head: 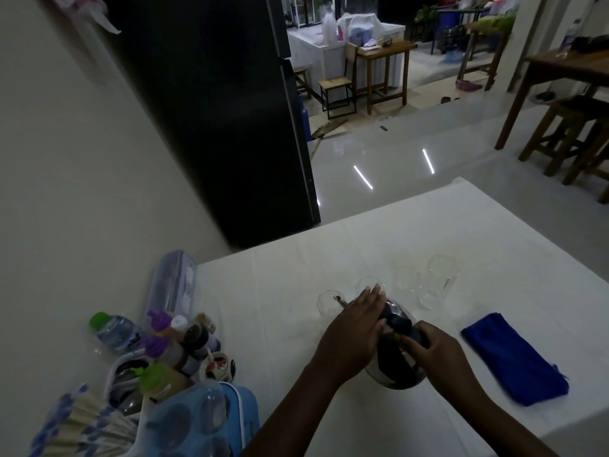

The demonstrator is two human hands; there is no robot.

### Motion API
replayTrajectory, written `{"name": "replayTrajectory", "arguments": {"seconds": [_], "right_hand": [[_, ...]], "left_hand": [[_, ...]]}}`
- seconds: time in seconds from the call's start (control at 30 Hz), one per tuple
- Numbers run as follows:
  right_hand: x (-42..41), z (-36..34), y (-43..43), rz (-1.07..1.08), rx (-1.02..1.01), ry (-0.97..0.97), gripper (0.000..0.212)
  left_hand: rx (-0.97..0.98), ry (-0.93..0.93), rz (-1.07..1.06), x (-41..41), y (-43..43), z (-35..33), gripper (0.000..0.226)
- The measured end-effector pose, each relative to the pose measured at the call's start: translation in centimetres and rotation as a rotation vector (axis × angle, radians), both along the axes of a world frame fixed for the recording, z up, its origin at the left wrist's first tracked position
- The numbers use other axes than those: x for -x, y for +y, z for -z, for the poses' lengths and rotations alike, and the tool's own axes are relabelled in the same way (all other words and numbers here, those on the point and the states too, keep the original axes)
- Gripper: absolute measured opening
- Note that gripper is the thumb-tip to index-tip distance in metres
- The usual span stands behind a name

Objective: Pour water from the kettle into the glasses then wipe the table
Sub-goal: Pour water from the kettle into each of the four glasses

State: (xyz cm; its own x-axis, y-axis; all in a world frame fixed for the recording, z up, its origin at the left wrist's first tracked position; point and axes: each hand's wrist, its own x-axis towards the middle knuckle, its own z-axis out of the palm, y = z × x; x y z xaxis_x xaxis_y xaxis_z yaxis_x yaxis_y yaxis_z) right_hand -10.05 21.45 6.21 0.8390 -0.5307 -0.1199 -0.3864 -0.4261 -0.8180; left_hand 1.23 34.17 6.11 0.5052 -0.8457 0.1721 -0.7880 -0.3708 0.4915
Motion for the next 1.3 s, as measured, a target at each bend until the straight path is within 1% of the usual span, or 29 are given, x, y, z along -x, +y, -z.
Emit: {"name": "replayTrajectory", "arguments": {"seconds": [0.13, 0.2, 0.37, 0.63, 0.8, 1.3], "right_hand": [[-0.3, 0.0, -0.1, -0.004, -0.001, 0.025, 0.017], [-0.5, 0.1, -0.2, -0.008, 0.004, 0.040, 0.017], [-0.7, 0.0, -0.1, -0.026, -0.013, 0.058, 0.016], [-1.0, -0.4, 0.0, -0.035, -0.016, 0.078, 0.013], [-1.0, -0.5, 0.0, -0.027, 0.003, 0.089, 0.011], [-1.1, -0.9, -0.4, -0.018, 0.009, 0.078, 0.011]], "left_hand": [[0.001, 0.014, -0.014, -0.2, -0.1, 0.4, 0.050], [0.001, 0.024, -0.012, -0.4, 0.0, 0.5, 0.048], [0.003, 0.091, -0.028, -0.6, 0.2, 1.2, 0.049], [-0.015, 0.122, -0.045, -0.7, 0.2, 1.3, 0.051], [-0.013, 0.143, -0.055, -0.5, 0.2, 1.3, 0.058], [0.021, 0.166, -0.073, -0.2, -0.2, 0.9, 0.053]]}}
